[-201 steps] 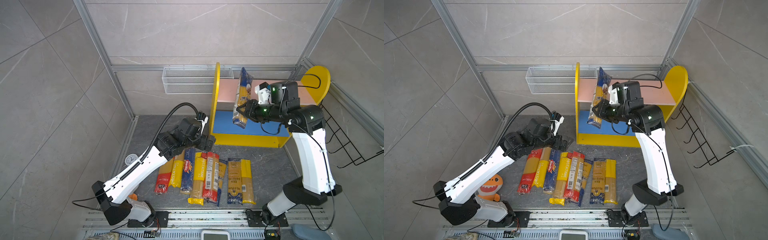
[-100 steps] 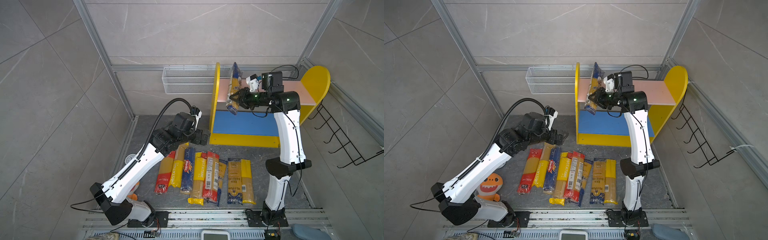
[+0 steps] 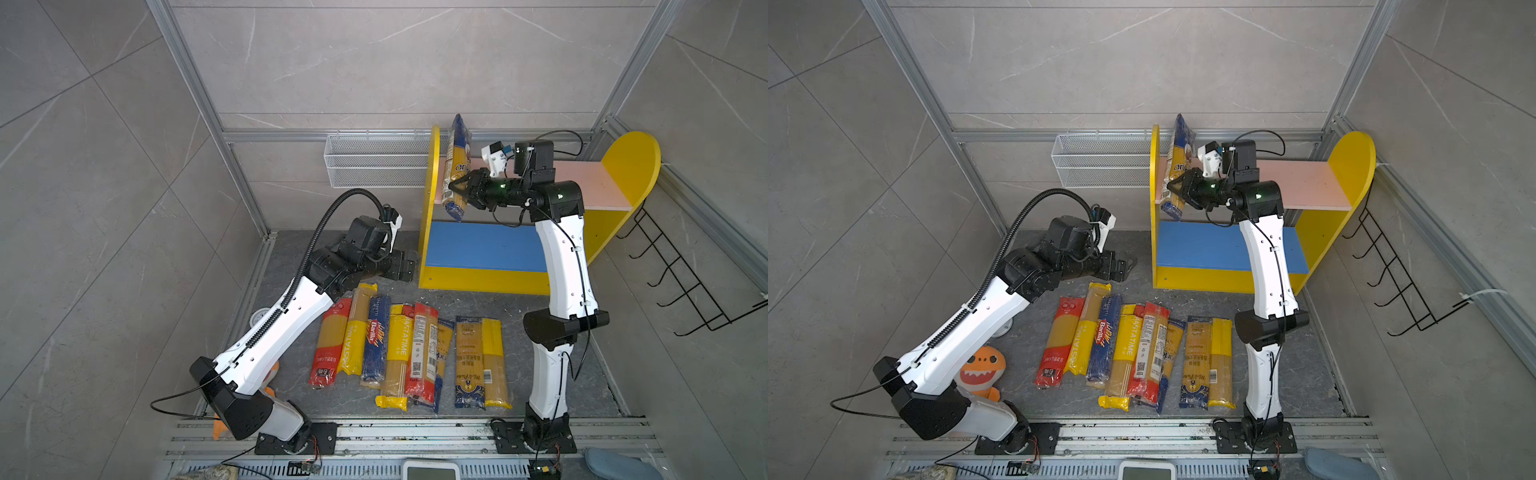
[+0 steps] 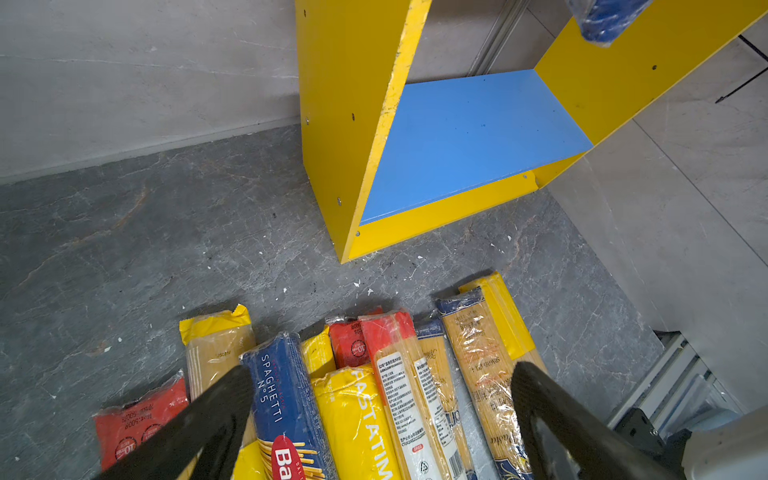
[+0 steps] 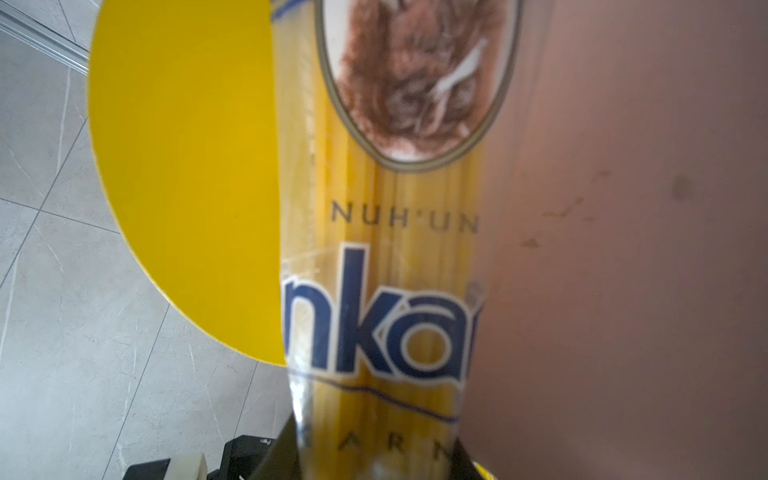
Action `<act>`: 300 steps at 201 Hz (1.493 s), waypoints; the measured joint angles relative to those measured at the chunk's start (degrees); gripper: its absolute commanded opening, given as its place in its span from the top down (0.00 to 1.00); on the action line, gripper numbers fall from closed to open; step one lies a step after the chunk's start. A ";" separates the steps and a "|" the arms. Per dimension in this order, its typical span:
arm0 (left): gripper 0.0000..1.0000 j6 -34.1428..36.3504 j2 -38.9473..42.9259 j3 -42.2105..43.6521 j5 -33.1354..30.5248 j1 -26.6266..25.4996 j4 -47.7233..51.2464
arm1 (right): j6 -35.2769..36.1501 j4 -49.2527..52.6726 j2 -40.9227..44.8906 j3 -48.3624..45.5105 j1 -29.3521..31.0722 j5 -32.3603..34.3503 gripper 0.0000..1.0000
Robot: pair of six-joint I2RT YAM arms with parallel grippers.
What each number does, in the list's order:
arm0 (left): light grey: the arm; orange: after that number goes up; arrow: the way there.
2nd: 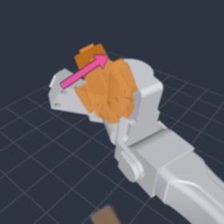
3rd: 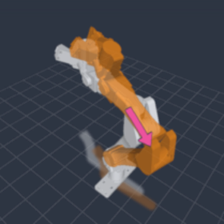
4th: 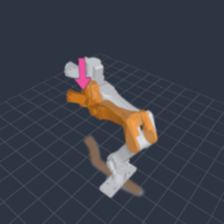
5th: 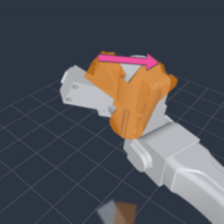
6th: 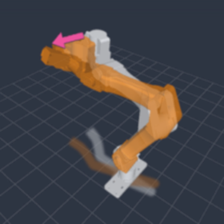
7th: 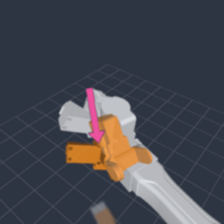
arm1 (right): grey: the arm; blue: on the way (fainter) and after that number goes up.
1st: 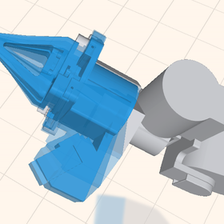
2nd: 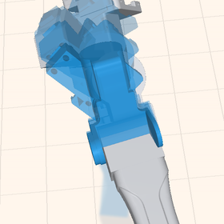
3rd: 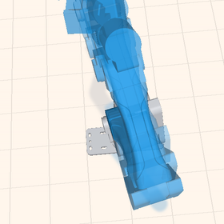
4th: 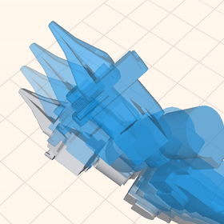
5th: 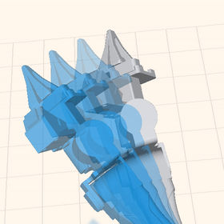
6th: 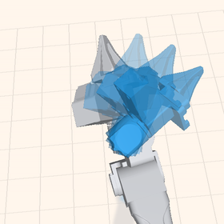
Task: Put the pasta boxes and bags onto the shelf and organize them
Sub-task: 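Carry the Ankara pack up onto the pink upper shelf with the right gripper, then release the Ankara pack standing on the pink shelf and withdraw the right gripper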
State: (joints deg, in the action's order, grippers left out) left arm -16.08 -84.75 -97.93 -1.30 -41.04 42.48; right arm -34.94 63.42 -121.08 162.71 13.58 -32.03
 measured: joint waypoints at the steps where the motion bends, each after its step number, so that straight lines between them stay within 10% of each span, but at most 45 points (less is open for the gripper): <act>1: 0.00 0.00 0.00 -0.04 0.02 0.04 -0.02 | 0.00 0.00 -0.02 0.04 0.00 0.00 0.50; 18: 0.00 0.00 -0.31 -0.81 0.37 0.55 0.00 | 0.09 -0.81 -0.35 0.07 -0.04 0.48 0.05; 169: 0.00 1.22 -2.10 -2.78 1.86 2.84 1.22 | 5.92 2.25 7.19 -3.34 -2.08 11.39 0.01; 300: 0.00 -1.66 10.45 14.99 0.39 2.84 -0.20 | 7.58 9.86 35.54 -46.53 16.94 30.62 0.05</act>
State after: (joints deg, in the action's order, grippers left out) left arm -17.74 -74.30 -82.94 -0.91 -38.20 42.28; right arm -27.35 73.28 -85.54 116.18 30.52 -1.41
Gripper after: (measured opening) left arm 0.997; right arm 0.955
